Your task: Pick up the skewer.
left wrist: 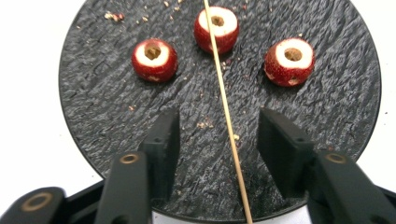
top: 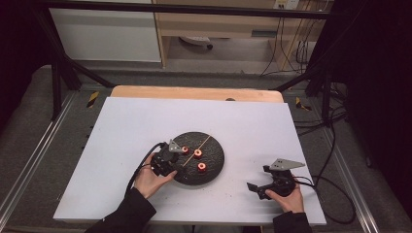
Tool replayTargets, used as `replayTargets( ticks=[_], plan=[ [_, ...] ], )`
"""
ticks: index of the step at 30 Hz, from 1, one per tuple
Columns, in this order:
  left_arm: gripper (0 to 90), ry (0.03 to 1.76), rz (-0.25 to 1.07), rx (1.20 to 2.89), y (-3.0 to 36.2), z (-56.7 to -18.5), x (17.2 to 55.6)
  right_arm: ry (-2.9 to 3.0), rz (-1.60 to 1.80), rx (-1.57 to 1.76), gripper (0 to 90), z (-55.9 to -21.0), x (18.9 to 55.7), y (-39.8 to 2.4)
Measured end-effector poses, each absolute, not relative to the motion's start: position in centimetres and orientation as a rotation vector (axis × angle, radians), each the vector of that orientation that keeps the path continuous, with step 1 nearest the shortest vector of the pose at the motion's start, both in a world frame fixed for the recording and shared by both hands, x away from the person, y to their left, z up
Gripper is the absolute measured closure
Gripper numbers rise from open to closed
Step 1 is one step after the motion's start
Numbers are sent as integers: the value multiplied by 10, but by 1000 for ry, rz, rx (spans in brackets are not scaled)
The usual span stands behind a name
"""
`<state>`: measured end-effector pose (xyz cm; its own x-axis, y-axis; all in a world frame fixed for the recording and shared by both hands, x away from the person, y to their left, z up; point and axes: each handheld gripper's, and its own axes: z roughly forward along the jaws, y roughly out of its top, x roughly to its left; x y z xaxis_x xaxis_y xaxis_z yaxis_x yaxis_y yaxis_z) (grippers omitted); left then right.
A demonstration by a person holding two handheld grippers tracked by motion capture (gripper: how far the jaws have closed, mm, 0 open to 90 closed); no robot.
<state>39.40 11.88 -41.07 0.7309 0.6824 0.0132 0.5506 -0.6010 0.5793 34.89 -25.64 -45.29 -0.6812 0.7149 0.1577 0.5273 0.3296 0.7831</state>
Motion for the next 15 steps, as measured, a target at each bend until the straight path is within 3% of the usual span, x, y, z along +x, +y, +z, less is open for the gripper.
replayTargets(
  ticks=[5, 15],
  plan=[
    [639, 945, 289, 2401, 113, -409, 396, 2379, 1270, 1132, 8, -452, 349, -257],
    [739, 958, 299, 2440, 106, -412, 398, 2381, 1272, 1132, 9, -453, 349, -256]
  ],
)
